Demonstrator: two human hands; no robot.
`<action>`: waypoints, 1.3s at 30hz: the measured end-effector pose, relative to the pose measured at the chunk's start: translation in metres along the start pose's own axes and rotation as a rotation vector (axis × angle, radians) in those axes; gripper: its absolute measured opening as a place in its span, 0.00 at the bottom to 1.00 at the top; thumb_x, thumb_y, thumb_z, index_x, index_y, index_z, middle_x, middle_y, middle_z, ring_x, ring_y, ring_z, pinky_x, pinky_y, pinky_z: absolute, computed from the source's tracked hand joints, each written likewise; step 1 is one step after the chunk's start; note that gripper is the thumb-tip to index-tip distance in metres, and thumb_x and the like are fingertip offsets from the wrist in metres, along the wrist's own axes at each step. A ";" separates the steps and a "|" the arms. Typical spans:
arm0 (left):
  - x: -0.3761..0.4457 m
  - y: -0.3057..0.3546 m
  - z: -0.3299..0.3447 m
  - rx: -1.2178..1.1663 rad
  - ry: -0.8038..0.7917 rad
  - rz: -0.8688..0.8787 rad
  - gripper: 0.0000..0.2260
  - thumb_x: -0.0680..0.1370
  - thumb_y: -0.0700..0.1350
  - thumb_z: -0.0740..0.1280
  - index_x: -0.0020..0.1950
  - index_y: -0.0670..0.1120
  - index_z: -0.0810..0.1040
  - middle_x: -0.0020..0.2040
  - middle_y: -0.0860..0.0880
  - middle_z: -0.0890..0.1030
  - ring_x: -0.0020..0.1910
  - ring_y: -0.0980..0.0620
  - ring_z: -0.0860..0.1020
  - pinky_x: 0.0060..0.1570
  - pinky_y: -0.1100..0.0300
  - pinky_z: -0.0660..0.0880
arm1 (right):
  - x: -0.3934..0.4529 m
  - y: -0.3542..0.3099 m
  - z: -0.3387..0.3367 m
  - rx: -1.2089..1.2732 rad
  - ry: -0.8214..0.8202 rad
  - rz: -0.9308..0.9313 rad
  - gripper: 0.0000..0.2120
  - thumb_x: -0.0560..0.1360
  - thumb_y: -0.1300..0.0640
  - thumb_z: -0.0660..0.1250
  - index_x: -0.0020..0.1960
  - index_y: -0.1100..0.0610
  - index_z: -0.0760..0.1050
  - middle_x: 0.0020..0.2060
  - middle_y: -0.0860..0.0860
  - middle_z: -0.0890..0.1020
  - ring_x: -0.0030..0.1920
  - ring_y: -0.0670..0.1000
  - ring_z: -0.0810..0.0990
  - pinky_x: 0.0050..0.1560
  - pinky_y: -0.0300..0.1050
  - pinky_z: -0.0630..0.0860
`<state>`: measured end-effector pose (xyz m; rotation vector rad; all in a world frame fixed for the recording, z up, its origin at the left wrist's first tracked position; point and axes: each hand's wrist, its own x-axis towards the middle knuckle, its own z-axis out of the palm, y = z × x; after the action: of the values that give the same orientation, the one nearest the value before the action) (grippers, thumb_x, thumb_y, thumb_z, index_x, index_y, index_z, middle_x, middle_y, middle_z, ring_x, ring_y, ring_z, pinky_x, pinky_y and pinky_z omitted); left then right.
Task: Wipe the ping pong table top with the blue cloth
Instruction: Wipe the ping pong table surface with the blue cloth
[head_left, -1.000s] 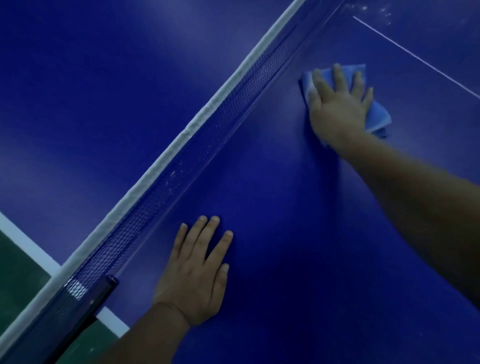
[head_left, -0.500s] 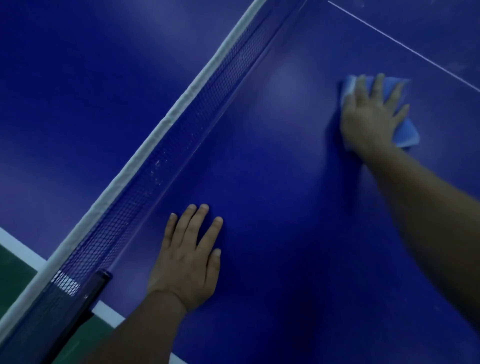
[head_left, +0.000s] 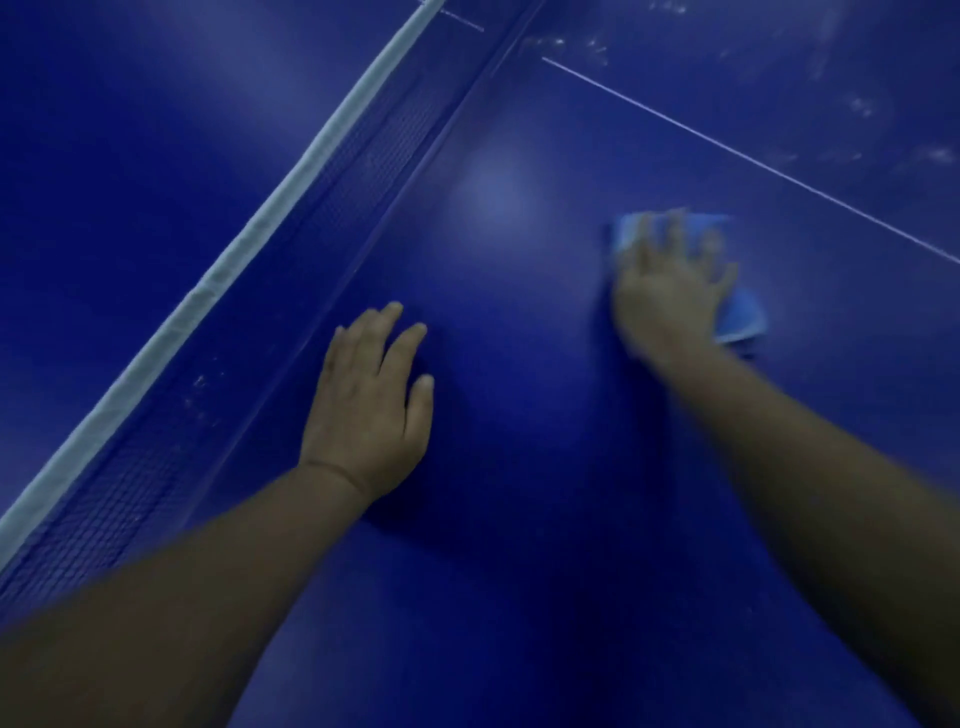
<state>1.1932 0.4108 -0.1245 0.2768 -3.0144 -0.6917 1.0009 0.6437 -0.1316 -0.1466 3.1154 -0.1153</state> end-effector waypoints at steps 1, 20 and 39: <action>0.018 0.004 0.005 0.014 -0.003 -0.003 0.24 0.81 0.51 0.55 0.75 0.43 0.67 0.79 0.43 0.61 0.78 0.43 0.56 0.78 0.47 0.46 | -0.023 -0.021 0.009 -0.001 -0.009 -0.222 0.26 0.82 0.49 0.49 0.79 0.48 0.58 0.80 0.55 0.57 0.78 0.68 0.53 0.71 0.74 0.52; 0.060 -0.002 0.019 0.130 -0.037 0.091 0.27 0.81 0.53 0.52 0.78 0.41 0.59 0.80 0.40 0.55 0.80 0.43 0.51 0.77 0.44 0.45 | 0.080 -0.134 0.016 -0.055 -0.175 -0.962 0.27 0.81 0.38 0.43 0.78 0.40 0.61 0.80 0.48 0.59 0.79 0.60 0.54 0.74 0.66 0.50; 0.064 -0.002 0.015 0.239 -0.237 0.095 0.26 0.80 0.54 0.54 0.76 0.45 0.67 0.79 0.42 0.60 0.79 0.42 0.55 0.72 0.40 0.53 | 0.161 -0.139 0.015 -0.064 -0.054 -0.693 0.26 0.84 0.47 0.46 0.79 0.56 0.61 0.79 0.55 0.61 0.79 0.61 0.55 0.75 0.65 0.50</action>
<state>1.1298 0.4038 -0.1396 0.0595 -3.3122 -0.3799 0.8537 0.4894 -0.1393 -1.1909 2.8590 -0.0175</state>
